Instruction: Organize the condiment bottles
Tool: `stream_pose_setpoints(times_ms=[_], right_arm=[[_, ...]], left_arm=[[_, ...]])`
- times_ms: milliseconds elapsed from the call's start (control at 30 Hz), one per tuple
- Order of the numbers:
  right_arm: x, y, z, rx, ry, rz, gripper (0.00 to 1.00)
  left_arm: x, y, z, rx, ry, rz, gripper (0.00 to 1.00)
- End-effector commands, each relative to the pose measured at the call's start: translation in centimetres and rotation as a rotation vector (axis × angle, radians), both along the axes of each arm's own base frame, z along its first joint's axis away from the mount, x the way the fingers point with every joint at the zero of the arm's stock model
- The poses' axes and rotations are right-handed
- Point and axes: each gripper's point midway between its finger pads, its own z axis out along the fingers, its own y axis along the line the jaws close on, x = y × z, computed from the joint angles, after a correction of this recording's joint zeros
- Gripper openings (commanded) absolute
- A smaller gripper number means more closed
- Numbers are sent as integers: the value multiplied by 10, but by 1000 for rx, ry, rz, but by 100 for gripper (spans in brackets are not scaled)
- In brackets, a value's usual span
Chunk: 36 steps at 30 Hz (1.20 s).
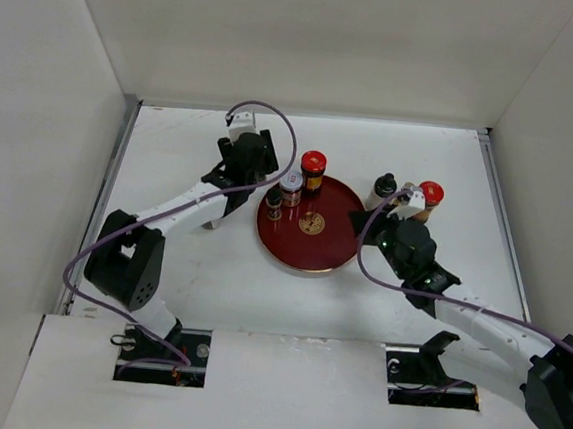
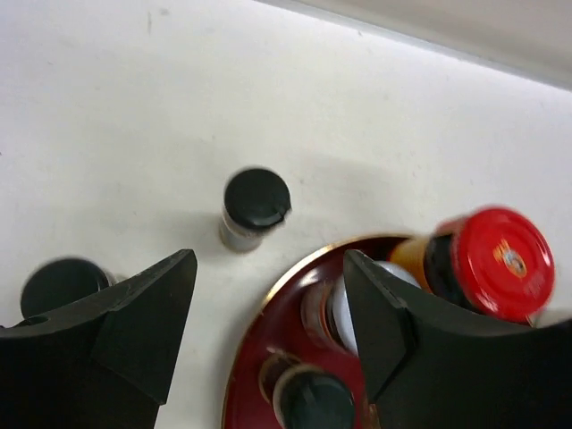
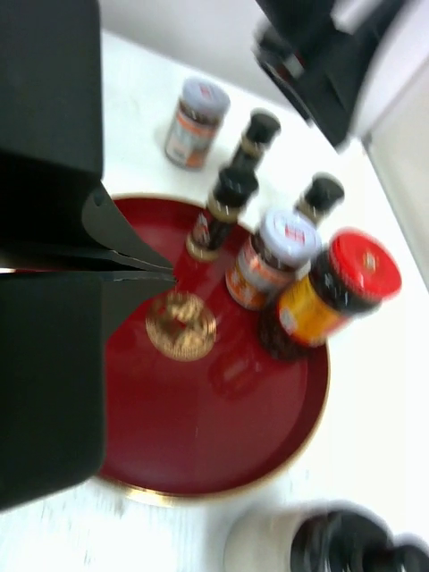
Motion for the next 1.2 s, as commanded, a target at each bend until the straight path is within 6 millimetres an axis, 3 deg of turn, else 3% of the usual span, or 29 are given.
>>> stream_pose_setpoints(times_ms=[0, 67, 333, 400, 700, 900, 1033, 1167], right_arm=[[-7, 17, 34, 101, -83, 53, 3], [-12, 26, 38, 100, -104, 100, 10], [-17, 37, 38, 49, -158, 159, 65], [-16, 36, 37, 44, -157, 152, 72], [-11, 28, 26, 55, -107, 120, 78], [-10, 25, 26, 55, -107, 110, 78], [-10, 25, 27, 59, -110, 112, 78], [-10, 26, 26, 59, -110, 115, 78]], left_arm=[[27, 2, 14, -13, -25, -4, 66], [39, 7, 13, 5, -21, 2, 66], [68, -7, 0, 59, 24, -45, 67], [70, -7, -4, 67, 31, -39, 66], [73, 0, -31, 92, 77, 4, 58], [76, 0, -41, 96, 94, 5, 45], [72, 3, -32, 90, 79, 12, 31], [53, 1, -3, 88, 25, 6, 27]])
